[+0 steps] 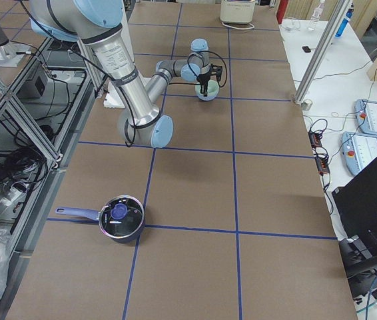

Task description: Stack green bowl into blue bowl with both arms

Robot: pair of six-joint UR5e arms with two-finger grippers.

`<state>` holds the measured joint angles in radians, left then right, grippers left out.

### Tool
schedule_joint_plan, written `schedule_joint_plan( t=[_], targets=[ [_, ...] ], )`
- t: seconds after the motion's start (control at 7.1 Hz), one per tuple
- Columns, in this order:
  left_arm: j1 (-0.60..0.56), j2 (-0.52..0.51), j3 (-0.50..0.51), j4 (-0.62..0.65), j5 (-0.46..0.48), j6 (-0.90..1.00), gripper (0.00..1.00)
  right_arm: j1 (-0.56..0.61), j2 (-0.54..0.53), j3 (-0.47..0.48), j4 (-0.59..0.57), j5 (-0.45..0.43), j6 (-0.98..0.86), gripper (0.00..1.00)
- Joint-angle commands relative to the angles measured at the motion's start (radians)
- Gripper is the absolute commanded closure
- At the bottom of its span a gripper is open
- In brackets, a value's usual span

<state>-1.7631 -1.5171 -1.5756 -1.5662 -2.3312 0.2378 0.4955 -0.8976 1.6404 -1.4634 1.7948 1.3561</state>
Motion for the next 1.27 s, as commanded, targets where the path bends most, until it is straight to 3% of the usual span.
schedule_joint_plan(
  t=[0.0,0.14,0.28,0.7,1.13],
  targets=[
    [0.001,0.0,0.0,0.0,0.0,0.0,0.02,-0.002,-0.001,-0.001,0.001,-0.002,0.0,1.0],
    [0.001,0.0,0.0,0.0,0.0,0.0,0.02,0.0,-0.003,-0.007,0.026,-0.003,0.003,0.72],
    [0.001,0.0,0.0,0.0,0.001,0.0,0.02,-0.002,-0.006,-0.023,0.038,-0.011,-0.002,0.01],
    [0.004,0.0,0.0,0.006,0.0,0.0,0.02,0.081,-0.003,0.008,0.075,0.03,-0.046,0.0],
    [0.017,0.0,-0.003,0.014,-0.007,-0.015,0.02,0.408,-0.11,-0.002,0.072,0.285,-0.412,0.0]
  ],
)
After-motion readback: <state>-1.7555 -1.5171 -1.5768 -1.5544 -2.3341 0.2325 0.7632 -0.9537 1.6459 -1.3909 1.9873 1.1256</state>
